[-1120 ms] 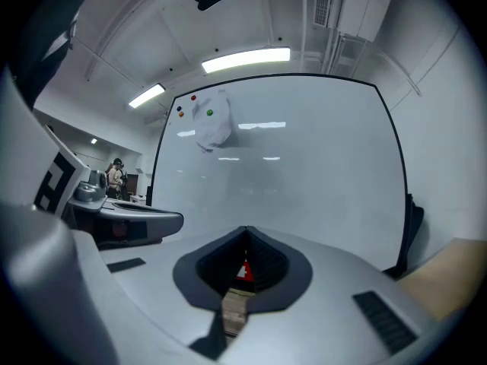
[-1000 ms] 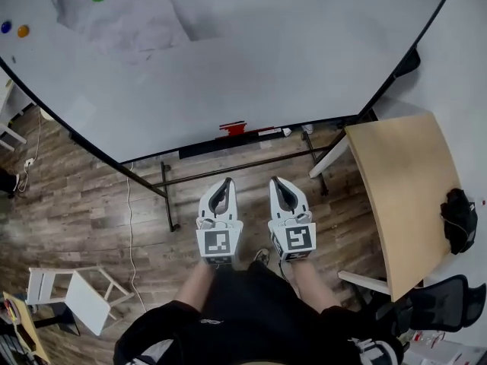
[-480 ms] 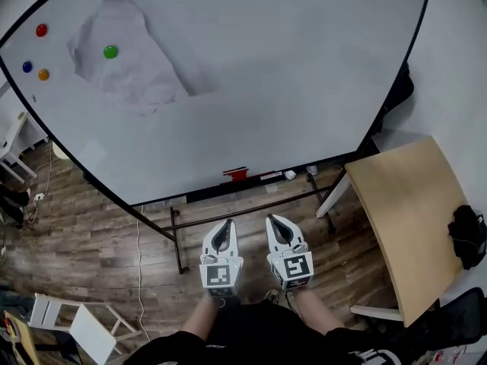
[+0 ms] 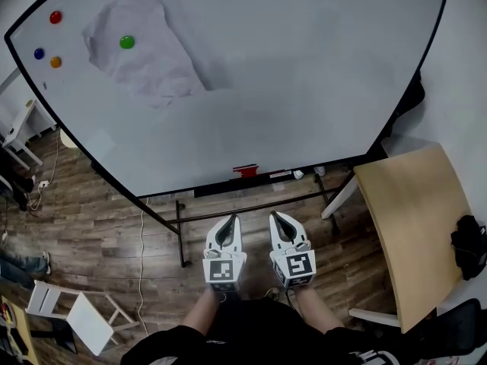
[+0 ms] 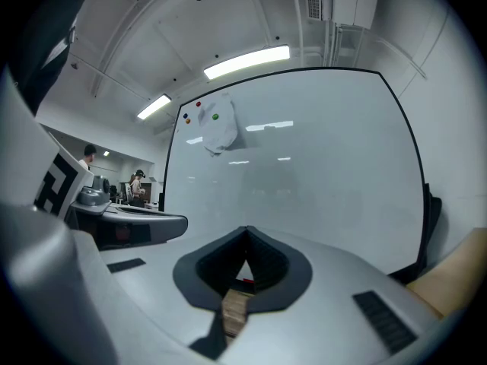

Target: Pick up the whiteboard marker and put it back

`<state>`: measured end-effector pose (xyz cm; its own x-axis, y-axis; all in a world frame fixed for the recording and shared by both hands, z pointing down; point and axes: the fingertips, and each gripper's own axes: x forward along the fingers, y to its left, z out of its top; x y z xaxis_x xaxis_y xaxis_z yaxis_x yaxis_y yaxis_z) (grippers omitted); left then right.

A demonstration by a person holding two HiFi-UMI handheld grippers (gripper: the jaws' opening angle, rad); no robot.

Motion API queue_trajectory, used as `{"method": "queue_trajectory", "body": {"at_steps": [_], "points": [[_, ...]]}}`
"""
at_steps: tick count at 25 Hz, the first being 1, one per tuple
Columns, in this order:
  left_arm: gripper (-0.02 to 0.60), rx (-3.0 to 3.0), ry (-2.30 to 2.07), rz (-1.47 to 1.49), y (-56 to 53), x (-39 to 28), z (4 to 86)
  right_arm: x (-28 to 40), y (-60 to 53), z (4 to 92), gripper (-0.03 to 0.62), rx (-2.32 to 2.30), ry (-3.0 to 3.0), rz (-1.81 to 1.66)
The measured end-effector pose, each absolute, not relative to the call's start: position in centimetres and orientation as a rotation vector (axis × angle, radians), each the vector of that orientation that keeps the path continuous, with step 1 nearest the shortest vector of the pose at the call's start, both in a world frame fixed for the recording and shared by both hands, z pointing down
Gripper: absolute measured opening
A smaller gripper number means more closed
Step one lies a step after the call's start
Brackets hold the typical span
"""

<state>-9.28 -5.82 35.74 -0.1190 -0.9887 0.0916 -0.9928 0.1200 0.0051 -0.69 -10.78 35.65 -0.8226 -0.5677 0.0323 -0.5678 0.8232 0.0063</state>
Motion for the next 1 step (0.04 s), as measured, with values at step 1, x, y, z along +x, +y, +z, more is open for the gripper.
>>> {"method": "queue_trajectory", "body": {"at_steps": [1], "points": [[0.006,2.040,-2.297,0.083,-5.91,-9.42,35.65,-0.84,-10.82,35.61,0.002,0.926,-2.969,0.003]]}}
